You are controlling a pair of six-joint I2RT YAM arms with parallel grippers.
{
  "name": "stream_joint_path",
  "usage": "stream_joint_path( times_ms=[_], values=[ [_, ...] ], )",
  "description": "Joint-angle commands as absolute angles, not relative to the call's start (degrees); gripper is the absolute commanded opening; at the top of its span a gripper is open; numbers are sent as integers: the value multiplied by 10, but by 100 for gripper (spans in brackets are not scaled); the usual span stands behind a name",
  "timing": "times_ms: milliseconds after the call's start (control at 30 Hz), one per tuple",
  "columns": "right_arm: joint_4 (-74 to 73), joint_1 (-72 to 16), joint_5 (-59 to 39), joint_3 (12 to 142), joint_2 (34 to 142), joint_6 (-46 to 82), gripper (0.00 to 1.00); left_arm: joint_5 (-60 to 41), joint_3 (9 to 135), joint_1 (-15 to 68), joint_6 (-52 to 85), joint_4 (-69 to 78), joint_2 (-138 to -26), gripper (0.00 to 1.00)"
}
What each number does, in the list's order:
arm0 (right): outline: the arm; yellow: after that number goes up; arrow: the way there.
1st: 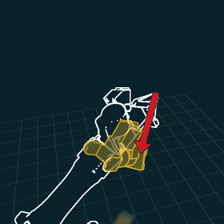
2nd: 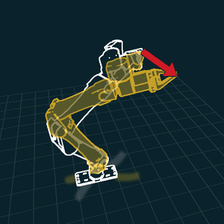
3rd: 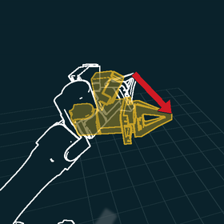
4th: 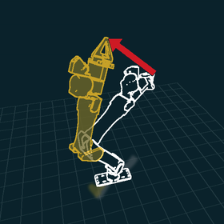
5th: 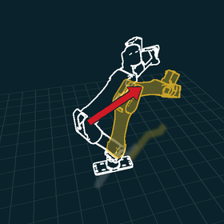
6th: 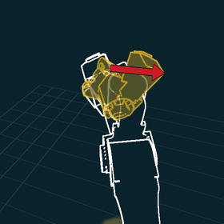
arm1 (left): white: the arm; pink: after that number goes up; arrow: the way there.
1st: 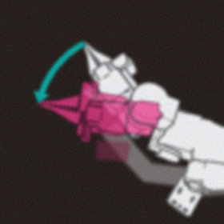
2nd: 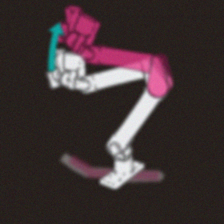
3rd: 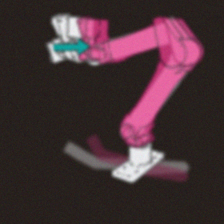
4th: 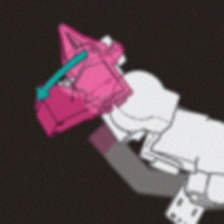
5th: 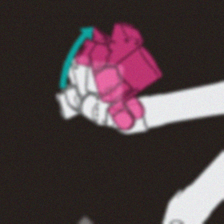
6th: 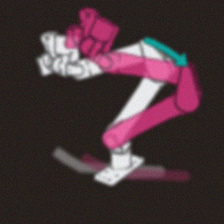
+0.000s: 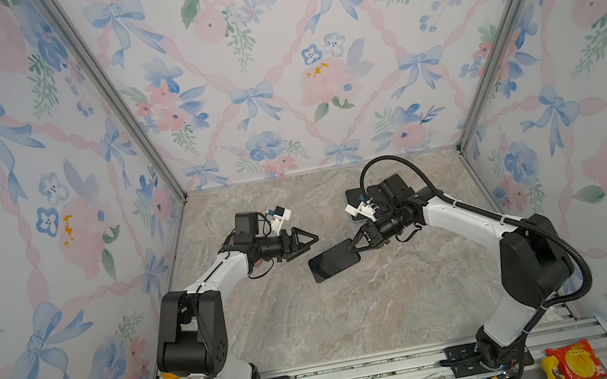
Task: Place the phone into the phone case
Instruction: 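Bring the right gripper to the black phone and grasp it from the left gripper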
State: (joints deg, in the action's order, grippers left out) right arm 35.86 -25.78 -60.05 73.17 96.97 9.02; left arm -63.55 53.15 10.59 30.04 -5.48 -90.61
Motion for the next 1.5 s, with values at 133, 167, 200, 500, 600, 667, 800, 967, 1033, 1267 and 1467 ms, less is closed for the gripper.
stream_joint_path(
  times_ms=[133,167,200,500,600,667,800,967,1033,1267,1467],
  values=[
    [387,-251,-670,765,967,41,0,-691,492,168,243,-72,-894,80],
    [391,-250,-674,771,973,38,0,-697,491,170,241,-72,-886,80],
    [400,-250,-678,779,982,31,0,-702,492,171,240,-73,-879,81],
    [408,-240,-696,811,1011,20,0,-706,498,162,251,-73,-868,68],
    [399,-232,-703,810,1019,27,0,-700,498,157,262,-68,-857,64],
    [392,-230,-707,812,1025,31,0,-696,497,157,271,-63,-853,60],
    [382,-229,-711,820,1039,36,0,-690,494,151,283,-57,-848,51],
    [374,-227,-716,825,1056,38,0,-687,494,143,295,-52,-845,38],
    [372,-226,-718,827,1062,38,0,-684,494,140,298,-50,-845,33],
    [327,-218,-720,831,1073,79,34,-668,491,140,309,-47,-854,12],
    [-40,-172,-641,718,999,439,72,-590,445,137,435,71,-824,0]
  ],
)
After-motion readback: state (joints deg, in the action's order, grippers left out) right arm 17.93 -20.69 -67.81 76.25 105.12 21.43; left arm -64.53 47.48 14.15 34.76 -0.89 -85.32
